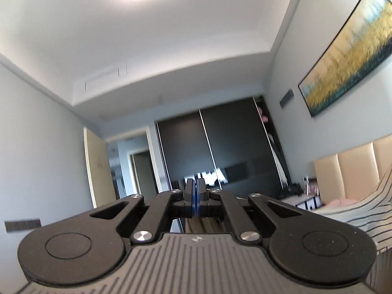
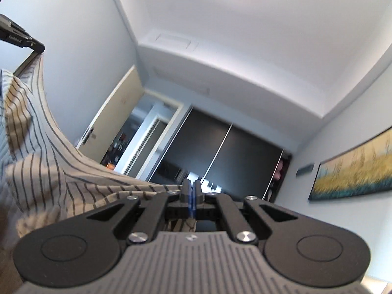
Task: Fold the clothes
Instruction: 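Lift the striped shirt high with both grippers, letting it hang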
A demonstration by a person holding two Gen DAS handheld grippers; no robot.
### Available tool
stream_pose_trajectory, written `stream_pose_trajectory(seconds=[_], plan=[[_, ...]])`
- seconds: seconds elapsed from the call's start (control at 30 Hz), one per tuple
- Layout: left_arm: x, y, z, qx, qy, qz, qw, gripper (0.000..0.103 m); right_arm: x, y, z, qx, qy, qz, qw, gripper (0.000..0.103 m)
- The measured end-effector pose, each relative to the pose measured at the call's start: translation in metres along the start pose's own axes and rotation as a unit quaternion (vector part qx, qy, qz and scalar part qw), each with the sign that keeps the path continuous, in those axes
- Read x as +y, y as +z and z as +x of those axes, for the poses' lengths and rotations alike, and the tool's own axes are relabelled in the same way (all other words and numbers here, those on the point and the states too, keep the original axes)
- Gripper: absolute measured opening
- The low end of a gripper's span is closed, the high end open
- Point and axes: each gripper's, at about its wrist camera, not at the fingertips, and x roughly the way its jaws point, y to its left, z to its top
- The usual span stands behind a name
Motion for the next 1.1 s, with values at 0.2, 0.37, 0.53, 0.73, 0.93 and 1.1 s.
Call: stream_pose_trajectory(seconds=[0.2,0.37,0.53,0.73,0.93,1.1], plan=[[-0.026,0.011,-0.018,0.004,-0.023,0.005,0.9997,0.000,-0.053,0.036,-0.015,-0.029,-0.145,0.024,0.989,0.000],[-0.033,0.009,-0.008,0.042,-0.042,0.021,0.9981,0.000,-0.061,0.037,-0.008,0.062,-0.020,0.045,0.997,0.000],[-0.057,-0.028,-0.001,0.122,-0.063,0.078,0.9874,0.000,-0.007,-0.021,-0.005,0.141,0.121,0.046,0.981,0.000],[-0.078,-0.115,0.021,0.203,-0.067,0.123,0.9692,0.000,0.084,-0.096,-0.021,0.206,0.253,0.029,0.945,0.000],[-0.061,-0.179,0.041,0.257,-0.049,0.092,0.9607,0.000,0.180,-0.148,-0.038,0.247,0.366,0.047,0.896,0.004],[-0.032,-0.196,0.031,0.271,-0.043,0.067,0.9593,0.000,0.258,-0.180,-0.043,0.268,0.430,0.047,0.861,0.019]])
